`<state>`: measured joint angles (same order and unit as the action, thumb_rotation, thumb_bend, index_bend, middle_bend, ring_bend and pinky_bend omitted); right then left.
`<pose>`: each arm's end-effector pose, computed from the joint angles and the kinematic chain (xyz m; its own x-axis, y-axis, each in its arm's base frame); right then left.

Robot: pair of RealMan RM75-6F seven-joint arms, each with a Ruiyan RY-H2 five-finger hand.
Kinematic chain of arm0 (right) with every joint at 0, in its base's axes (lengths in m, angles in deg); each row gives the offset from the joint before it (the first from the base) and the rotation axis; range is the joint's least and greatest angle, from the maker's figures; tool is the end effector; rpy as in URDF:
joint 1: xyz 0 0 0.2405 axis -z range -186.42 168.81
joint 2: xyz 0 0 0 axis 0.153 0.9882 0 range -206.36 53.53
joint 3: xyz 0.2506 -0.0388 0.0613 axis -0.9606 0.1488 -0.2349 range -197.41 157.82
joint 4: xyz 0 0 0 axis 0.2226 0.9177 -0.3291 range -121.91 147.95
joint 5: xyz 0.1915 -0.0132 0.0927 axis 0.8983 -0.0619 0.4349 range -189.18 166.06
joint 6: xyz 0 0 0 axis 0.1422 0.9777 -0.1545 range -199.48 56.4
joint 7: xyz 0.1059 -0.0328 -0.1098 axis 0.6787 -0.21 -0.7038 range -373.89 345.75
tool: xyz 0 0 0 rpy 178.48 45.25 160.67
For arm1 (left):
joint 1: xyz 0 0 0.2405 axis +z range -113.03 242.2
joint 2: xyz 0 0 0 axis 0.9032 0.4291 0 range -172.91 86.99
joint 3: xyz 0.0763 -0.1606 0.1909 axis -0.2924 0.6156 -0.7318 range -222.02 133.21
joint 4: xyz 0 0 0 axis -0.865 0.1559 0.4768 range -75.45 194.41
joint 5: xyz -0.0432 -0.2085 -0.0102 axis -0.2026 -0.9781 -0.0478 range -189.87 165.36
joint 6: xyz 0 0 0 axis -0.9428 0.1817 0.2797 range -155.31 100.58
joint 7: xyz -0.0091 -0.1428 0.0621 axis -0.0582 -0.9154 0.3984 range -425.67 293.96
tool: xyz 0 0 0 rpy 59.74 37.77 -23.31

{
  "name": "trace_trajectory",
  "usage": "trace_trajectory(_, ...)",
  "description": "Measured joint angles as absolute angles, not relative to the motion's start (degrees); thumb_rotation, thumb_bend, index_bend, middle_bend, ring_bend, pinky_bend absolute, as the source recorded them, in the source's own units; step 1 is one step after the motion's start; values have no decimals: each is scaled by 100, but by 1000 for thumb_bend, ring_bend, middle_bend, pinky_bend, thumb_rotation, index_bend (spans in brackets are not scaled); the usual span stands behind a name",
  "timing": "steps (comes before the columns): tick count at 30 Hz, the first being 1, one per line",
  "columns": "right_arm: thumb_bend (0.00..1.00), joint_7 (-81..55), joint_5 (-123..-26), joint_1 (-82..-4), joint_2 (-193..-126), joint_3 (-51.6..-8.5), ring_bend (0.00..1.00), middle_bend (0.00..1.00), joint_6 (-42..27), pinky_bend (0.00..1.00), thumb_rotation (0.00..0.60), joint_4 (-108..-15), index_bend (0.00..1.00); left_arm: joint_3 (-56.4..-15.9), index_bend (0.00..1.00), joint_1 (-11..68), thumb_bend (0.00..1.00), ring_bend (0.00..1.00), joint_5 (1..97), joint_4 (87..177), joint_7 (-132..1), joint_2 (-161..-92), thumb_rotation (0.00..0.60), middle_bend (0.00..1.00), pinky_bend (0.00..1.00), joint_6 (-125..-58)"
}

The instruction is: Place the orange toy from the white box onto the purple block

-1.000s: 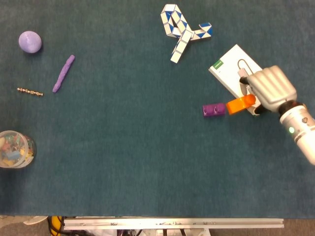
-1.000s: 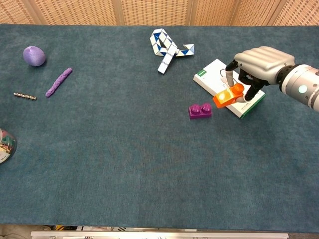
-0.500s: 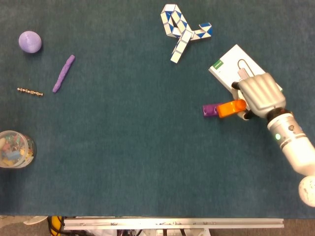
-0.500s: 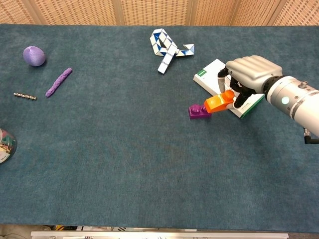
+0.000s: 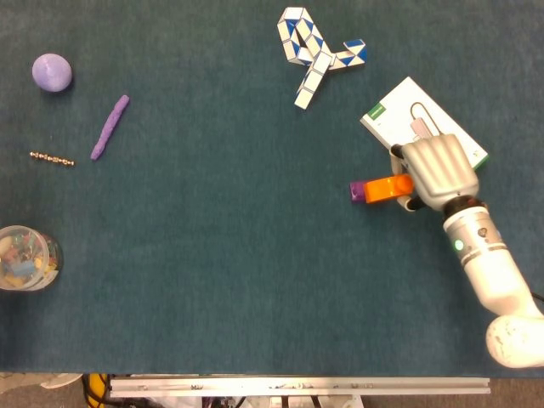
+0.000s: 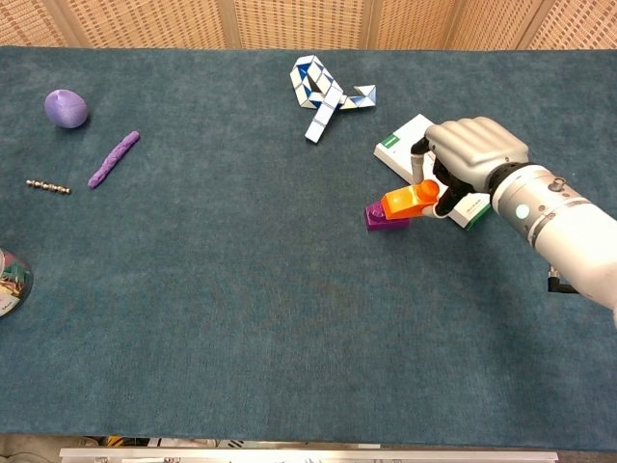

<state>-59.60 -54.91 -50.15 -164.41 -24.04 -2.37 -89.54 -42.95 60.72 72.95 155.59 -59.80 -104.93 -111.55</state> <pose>-0.1569 -0.2992 -0.0257 0.5591 -0.3547 0.7494 -0.8291 -0.2344 0.5076 -0.3143 0.1820 0.1591 0.4649 0.0529 0.8838 0.8847 0.0129 -0.4661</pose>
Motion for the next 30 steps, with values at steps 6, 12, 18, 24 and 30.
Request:
trace_trajectory(6, 185, -6073, -5412, -5061, -16699, -2499, 981, 962, -147, 1000, 600, -8798, 644, -4292, 206, 6068, 140, 200, 7274, 15528, -6047, -10474, 600, 236, 79, -11145)
trace_trajectory(12, 185, -6175, -5300, -5069, -16830, -2573, 982, 962, -30, 1000, 600, -8769, 644, -4300, 206, 6046, 140, 200, 7287, 15497, -6140, -10432, 600, 235, 79, -11105)
trace_trajectory(18, 185, -6288, -5246, -5060, -16943, -2587, 983, 962, 81, 1000, 600, -8772, 644, -4304, 206, 6016, 140, 200, 7302, 15450, -6194, -10422, 600, 234, 79, -11069)
trace_trajectory(24, 185, -6360, -5177, -5055, -17029, -2627, 985, 962, 137, 1000, 600, -8732, 644, -4311, 206, 6008, 140, 200, 7309, 15419, -6239, -10418, 600, 234, 79, -11062)
trace_trajectory(30, 186, -6414, -5134, -5072, -17127, -2653, 986, 962, 128, 1000, 600, -8621, 644, -4314, 206, 6010, 140, 200, 7291, 15390, -6240, -10428, 600, 234, 79, -11061)
